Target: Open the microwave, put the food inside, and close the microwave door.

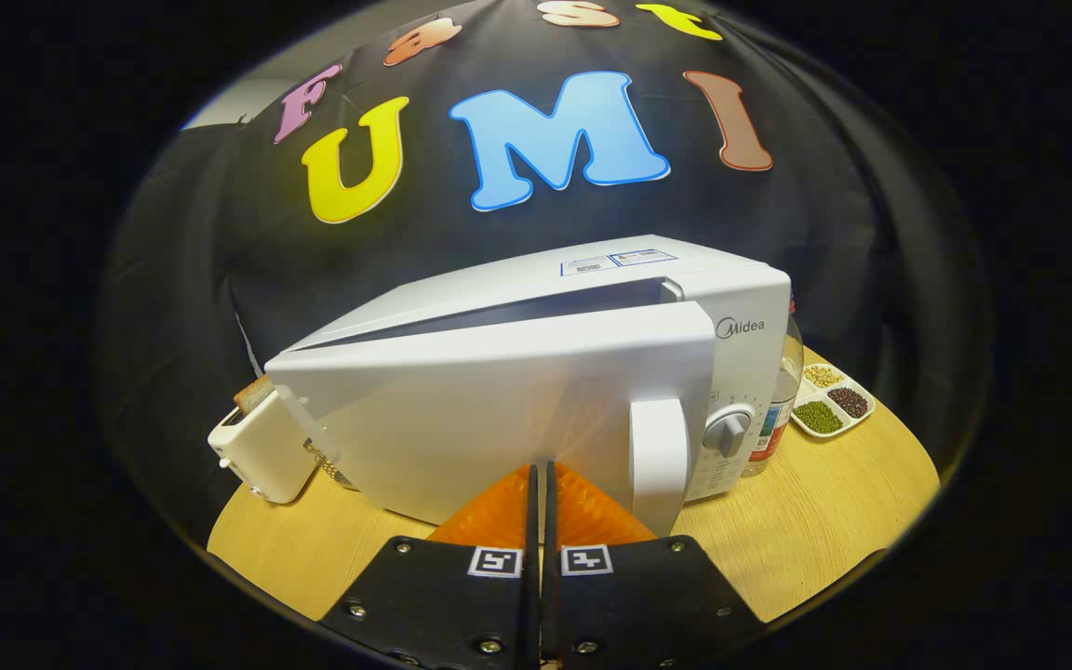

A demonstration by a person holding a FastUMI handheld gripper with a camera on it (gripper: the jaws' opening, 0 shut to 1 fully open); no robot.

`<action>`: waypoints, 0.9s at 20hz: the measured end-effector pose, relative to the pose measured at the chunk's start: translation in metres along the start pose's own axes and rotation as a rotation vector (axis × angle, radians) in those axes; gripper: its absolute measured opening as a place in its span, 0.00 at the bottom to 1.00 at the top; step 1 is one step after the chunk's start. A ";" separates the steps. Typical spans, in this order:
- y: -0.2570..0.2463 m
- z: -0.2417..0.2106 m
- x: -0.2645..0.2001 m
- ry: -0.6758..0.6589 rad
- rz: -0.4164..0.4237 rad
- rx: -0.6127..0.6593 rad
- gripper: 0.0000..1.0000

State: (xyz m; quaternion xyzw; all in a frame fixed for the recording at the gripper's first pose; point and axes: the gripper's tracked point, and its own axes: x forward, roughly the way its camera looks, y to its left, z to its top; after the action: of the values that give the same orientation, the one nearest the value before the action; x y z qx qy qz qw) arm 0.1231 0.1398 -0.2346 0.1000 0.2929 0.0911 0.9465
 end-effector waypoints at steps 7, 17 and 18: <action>-0.016 0.017 0.019 -0.012 -0.056 0.006 0.01; 0.000 0.045 -0.009 -0.098 -0.072 -0.054 0.03; 0.002 0.049 -0.019 -0.115 -0.072 -0.073 0.03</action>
State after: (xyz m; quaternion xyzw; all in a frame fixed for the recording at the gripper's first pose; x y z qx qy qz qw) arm 0.1354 0.1310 -0.1840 0.0599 0.2380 0.0616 0.9675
